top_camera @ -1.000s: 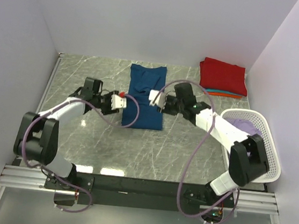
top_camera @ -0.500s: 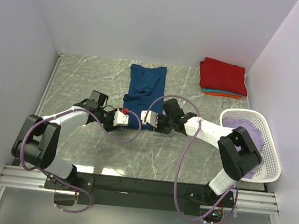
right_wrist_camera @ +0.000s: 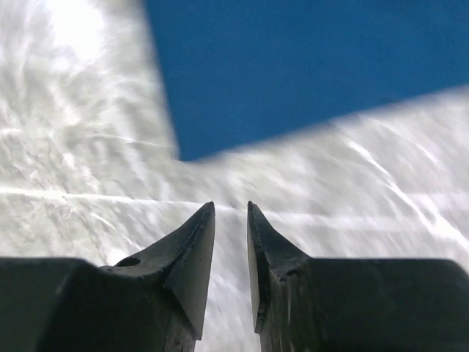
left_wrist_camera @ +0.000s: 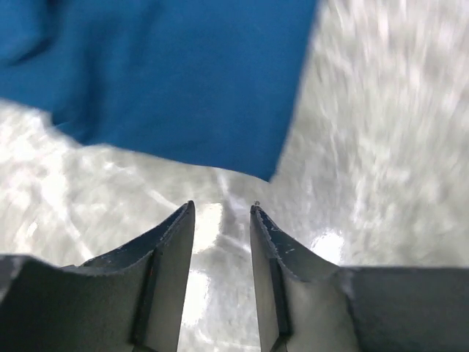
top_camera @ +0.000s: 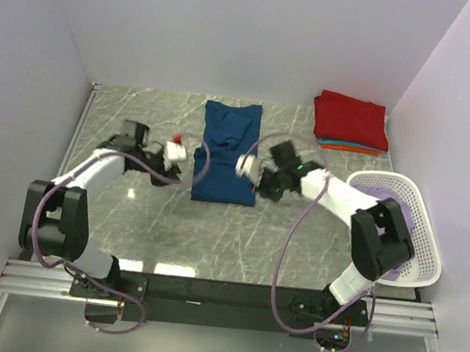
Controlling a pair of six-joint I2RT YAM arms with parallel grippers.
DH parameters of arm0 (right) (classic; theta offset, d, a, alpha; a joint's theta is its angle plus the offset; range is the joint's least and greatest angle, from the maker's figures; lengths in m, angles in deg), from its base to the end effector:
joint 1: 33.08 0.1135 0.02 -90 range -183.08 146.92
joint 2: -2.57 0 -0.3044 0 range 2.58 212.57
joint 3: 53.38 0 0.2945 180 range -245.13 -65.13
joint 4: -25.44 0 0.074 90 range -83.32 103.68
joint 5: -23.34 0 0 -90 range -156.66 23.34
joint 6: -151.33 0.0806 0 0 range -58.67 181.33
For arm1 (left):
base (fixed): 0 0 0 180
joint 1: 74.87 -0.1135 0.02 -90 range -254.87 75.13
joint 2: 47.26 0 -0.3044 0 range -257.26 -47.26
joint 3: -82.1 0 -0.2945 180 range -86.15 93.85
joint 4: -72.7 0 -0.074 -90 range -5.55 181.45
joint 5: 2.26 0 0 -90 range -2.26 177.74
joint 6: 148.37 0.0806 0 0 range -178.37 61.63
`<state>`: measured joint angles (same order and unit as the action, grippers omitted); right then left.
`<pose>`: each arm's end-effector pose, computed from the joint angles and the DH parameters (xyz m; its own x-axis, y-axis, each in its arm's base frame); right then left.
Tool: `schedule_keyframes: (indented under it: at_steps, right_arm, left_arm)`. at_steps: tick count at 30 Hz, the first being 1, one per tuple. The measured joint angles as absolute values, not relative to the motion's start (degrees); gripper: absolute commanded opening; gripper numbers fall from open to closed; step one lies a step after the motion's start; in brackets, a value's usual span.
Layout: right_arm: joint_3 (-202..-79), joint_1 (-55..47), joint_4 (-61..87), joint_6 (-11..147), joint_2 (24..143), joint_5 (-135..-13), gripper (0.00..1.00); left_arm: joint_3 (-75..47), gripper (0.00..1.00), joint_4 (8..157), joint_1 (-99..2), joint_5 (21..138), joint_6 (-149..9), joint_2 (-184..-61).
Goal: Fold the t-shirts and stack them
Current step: Fold the tshirt
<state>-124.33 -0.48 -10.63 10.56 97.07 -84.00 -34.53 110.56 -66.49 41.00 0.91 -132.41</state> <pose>0.3158 0.2305 0.1691 0.0371 -0.8540 -0.5190 -0.9685 0.0972 -0.2291 0.3210 -0.1066 0.1960 -0.0372 0.6010 -0.7984 0.9709 0.2108 0.1135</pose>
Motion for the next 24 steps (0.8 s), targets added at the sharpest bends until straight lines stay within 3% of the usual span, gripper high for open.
schedule_keyframes:
  at_steps: [2,6,8,10,13,24]
  right_arm:
    - [-129.25,-4.1,-14.5,15.57,96.07,-86.67,0.32]
    - [-142.3,-6.62,-19.51,29.36,97.4,-95.15,0.45]
    - [-148.48,-6.6,-20.01,36.01,99.94,-100.48,0.54]
    - [-151.52,-6.64,-18.35,43.81,102.91,-106.28,0.77]
    - [-149.55,-7.6,-14.85,55.92,106.69,-114.1,0.86]
    - [-131.94,-8.85,6.5,89.18,111.26,-125.38,0.9]
  left_arm:
    - [-31.32,0.44,111.7,-69.92,37.05,-7.37,-132.39]
    - [-31.78,0.69,103.0,-70.27,28.17,-34.91,-132.21]
    - [-34.18,0.73,95.65,-69.33,25.51,-49.36,-132.3]
    - [-36.72,0.85,88.9,-68.56,23.85,-62.08,-132.67]
    - [-39.95,0.99,79.98,-67.86,22.88,-76.46,-133.89]
    - [-46.62,1.0,51.33,-61.85,22.69,-110.73,-145.61]
